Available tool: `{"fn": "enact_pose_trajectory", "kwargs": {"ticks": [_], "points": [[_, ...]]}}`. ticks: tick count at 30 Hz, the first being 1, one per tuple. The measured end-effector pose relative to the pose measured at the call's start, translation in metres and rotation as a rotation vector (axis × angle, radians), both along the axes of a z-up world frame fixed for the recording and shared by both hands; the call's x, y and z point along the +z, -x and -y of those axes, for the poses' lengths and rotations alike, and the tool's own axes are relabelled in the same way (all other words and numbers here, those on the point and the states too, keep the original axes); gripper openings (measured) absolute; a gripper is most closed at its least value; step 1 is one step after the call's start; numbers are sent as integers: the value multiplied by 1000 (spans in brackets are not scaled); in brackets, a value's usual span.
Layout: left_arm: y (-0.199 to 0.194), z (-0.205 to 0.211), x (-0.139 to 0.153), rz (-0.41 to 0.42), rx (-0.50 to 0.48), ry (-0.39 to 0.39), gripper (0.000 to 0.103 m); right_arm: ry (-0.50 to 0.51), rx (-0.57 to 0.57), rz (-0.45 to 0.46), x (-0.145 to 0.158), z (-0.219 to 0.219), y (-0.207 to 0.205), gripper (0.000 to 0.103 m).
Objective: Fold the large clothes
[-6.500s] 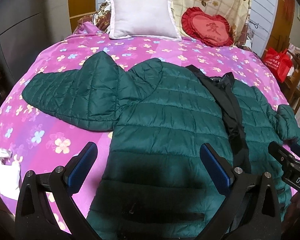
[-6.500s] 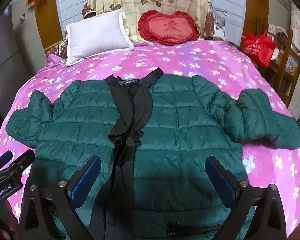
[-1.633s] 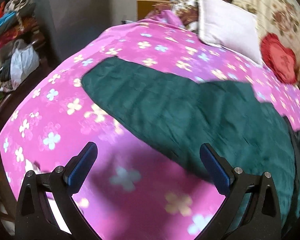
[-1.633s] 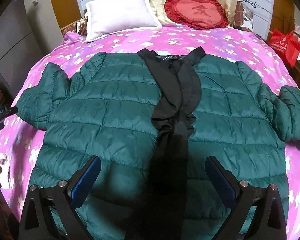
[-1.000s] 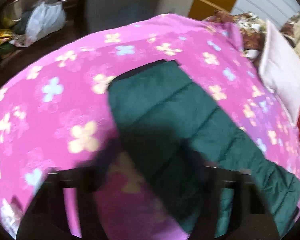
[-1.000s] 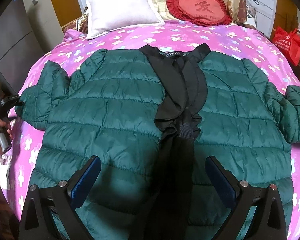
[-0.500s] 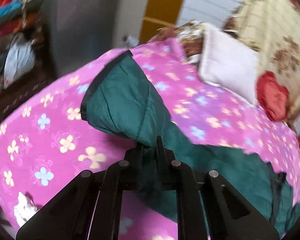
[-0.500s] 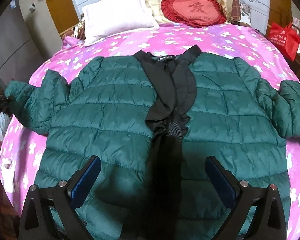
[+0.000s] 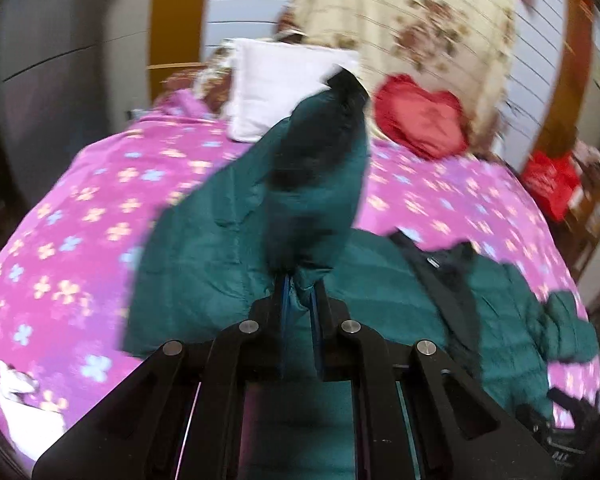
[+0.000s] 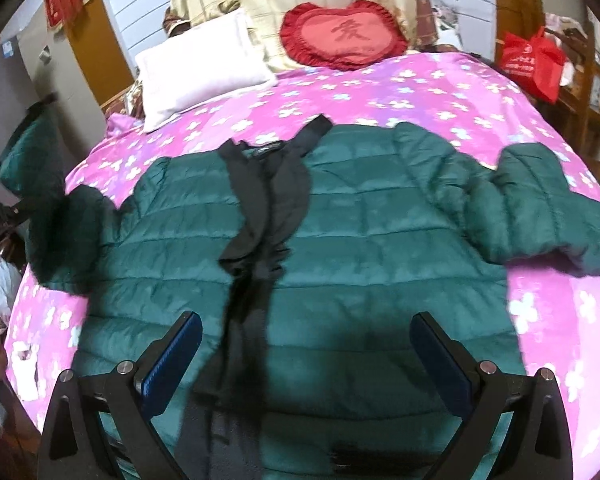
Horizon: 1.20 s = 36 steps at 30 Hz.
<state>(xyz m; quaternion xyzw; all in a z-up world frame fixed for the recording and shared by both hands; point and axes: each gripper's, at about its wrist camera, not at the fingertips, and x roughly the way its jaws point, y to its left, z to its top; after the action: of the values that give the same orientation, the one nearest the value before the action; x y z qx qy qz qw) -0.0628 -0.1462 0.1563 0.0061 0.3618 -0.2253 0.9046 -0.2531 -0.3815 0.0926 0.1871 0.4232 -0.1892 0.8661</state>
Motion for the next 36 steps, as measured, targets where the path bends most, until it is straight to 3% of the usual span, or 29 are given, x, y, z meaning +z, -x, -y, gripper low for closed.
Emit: {"fn": "enact_pose_trajectory", "kwargs": {"ticks": [6,11,13,16,17,18,20,24,28,31,32,33,34,36], "points": [[37,78,-42,-69,-153,-61,9,-36,-50,-20,-9,28,18,103],[47,123,-91,-202,-238,-114,9,-62,-65,-35,-18,41,27,103],[51,132,-108,-280,-278,-91,12,-65,-66,-41,-20,43,28,103],[62,130,-104,-319,-335,-18,17,-82,-77,-43,-22,48,29,103],[65,127,-99,-324,-354,-5,26,-92,-80,-37,-21,49,29,103],[68,124,-92,-323,-370,7,35,-99,-80,-32,-20,50,28,103],[77,109,-71,-269,-390,7,42,-126,-61,-19,-18,48,22,103],[85,75,-32,-104,-331,-81,58,-173,-9,6,-15,34,0,103],[68,32,-19,-17,-241,-109,58,-162,53,9,-18,18,-34,103],[48,-3,-23,-18,-135,-112,59,-145,57,-23,-30,16,-65,102],[43,-14,-27,-31,-110,-107,59,-139,46,-35,-37,17,-73,99],[37,-22,-31,-50,-82,-102,59,-137,39,-37,-42,19,-79,77],[31,-33,-36,-73,-53,-97,59,-154,42,-31,-46,20,-84,45],[23,-46,-43,-100,-22,-92,58,-225,46,2,-49,25,-85,31]]}}
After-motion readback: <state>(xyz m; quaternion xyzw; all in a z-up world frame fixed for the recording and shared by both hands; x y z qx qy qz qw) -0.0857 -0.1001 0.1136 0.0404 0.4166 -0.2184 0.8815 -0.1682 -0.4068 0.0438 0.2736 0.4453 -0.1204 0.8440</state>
